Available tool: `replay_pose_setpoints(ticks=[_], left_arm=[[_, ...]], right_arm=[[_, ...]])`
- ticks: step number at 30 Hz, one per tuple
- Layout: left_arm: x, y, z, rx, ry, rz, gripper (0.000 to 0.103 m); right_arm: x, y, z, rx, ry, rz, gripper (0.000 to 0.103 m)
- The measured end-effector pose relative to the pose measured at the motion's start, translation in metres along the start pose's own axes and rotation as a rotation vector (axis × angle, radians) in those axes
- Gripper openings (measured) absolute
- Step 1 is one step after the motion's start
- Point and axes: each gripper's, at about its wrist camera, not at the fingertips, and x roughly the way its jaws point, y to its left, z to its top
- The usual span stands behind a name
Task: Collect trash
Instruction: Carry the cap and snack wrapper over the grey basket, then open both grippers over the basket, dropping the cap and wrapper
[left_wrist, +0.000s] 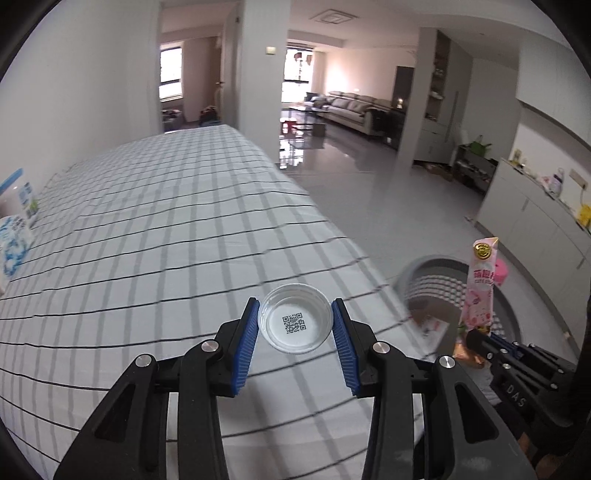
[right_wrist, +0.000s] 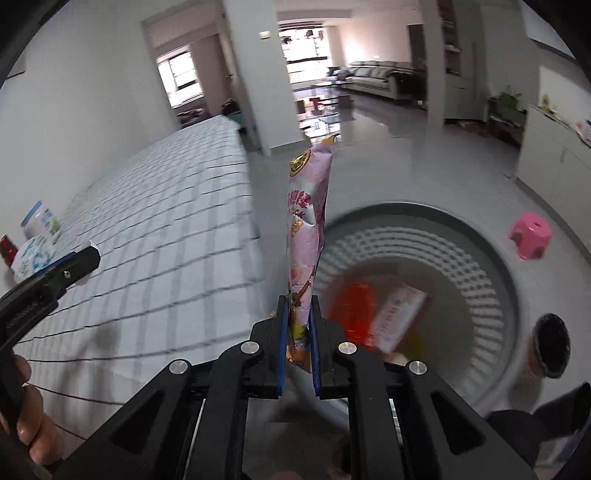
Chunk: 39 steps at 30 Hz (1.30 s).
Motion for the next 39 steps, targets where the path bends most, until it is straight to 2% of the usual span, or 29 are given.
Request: replay_pose_setpoints(ticks=[8,15,24,33,34,36,37,39], left_arm=[[0.02,-0.07,-0.004,0.055,0.03,-0.073,0.039],[0.046,-0.111,-0.005,0.105,0.085,-0.11,0.039],[0.07,-0.138,-0.001,0.142,0.118,-0.106,0.039],[0.08,-0.143,0.0,0.155,0.142,-0.104,0.04],[0.079,-0.143,-0.001,0.156,0.145,-0.102,0.04],[0.079,-0.143,-0.002,0.154,0.146,-0.098,0.054],[0.078,-0.144,-0.001,0.153,0.14,-0.095,0.057],[0.075,-0.144,0.0,0.154,0.128,-0.09,0.059]], right_arm=[[-0.004,-0.072,-0.01,0.072,0.01,-0.038,0.011],[0.006,-0.099,-0.017,0.116,0.04,-0.028,0.011],[0.022,-0.116,-0.008,0.146,0.067,0.005,0.011],[0.028,-0.128,-0.007,0.172,0.076,0.022,0.012],[0.028,-0.127,-0.006,0.172,0.076,0.021,0.013],[0.026,-0.127,-0.006,0.172,0.071,0.018,0.02],[0.025,-0.127,-0.005,0.172,0.066,0.017,0.023],[0.021,-0.127,-0.005,0.172,0.052,0.014,0.032]])
